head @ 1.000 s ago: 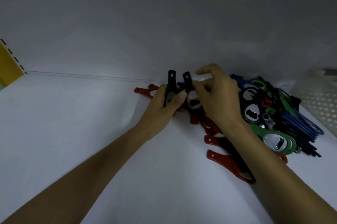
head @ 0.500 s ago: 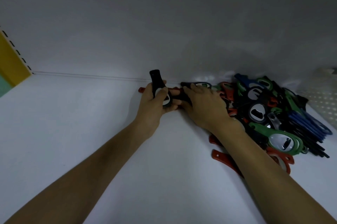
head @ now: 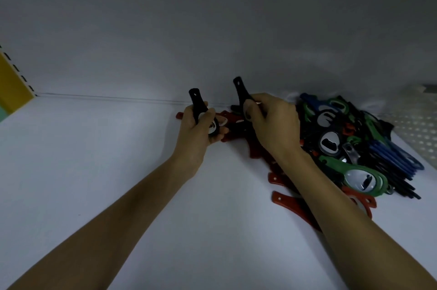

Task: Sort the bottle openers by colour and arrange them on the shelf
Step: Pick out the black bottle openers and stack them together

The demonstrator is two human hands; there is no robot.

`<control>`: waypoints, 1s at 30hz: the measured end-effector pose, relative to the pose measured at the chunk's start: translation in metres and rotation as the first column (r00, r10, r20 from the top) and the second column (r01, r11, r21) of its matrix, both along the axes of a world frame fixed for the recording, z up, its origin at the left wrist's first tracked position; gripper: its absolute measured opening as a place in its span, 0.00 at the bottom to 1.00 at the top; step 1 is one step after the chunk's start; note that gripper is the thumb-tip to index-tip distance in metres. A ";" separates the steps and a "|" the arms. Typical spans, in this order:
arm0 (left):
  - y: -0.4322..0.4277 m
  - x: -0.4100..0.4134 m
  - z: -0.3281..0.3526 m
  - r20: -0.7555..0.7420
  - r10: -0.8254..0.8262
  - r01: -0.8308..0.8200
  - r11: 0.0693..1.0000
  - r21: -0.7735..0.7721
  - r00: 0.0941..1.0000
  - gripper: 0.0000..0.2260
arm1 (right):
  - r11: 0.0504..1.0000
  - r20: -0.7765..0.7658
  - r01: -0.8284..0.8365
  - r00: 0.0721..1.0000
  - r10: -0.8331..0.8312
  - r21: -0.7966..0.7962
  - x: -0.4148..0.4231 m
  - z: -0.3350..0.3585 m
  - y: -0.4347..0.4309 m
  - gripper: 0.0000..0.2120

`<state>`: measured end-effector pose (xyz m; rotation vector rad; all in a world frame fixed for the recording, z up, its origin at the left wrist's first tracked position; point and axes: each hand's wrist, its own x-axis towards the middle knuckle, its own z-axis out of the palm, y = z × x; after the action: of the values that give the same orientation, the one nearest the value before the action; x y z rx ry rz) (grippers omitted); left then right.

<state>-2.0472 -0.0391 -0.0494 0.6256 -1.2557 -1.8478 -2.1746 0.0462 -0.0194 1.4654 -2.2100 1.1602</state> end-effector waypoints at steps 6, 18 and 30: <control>0.006 0.001 -0.004 0.189 -0.064 0.104 0.973 -0.205 0.980 0.09 | 0.926 -0.017 -0.322 0.943 0.332 0.199 0.039 -0.002 -0.001 0.07; -0.001 -0.001 0.005 -0.110 -0.003 0.029 0.970 0.240 0.994 0.09 | 0.944 -0.108 -0.242 0.957 0.271 0.225 0.005 0.016 0.009 0.15; 0.002 0.006 0.003 -0.015 -0.124 0.125 0.987 0.102 0.992 0.12 | 0.945 -0.248 0.030 0.967 0.055 0.326 -0.014 0.003 0.010 0.14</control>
<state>-2.0415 -0.0367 -0.0460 0.6052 -1.2245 -2.0269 -2.1882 0.0565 -0.0168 1.6470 -2.2880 0.5801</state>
